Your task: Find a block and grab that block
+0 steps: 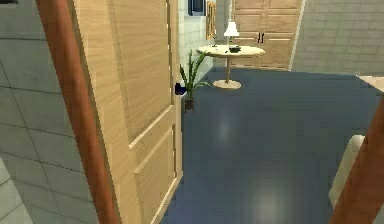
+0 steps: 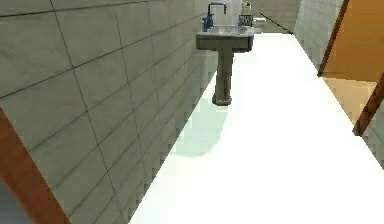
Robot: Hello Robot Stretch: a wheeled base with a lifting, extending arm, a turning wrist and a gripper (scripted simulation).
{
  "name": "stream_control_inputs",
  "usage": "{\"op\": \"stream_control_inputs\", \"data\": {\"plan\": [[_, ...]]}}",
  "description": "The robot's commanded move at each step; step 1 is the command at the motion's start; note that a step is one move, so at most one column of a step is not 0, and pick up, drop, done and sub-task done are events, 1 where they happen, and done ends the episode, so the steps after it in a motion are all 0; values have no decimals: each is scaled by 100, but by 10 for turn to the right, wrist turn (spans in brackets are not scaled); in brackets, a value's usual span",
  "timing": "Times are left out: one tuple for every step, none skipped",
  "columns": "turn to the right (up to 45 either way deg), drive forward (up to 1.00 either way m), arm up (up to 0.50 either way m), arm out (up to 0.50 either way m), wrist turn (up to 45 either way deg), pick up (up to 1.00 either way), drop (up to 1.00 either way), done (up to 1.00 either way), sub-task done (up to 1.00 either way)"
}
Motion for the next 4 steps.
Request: {"op": "stream_control_inputs", "data": {"plan": [[90, 0, 0, 0, 0, 0, 0, 0, 0], [0, 100, 0, 0, 0, 0, 0, 0, 0], [60, 0, 0, 0, 0, 0, 0, 0, 0], [0, 45, 0, 0, 0, 0, 0, 0, 0]]}}
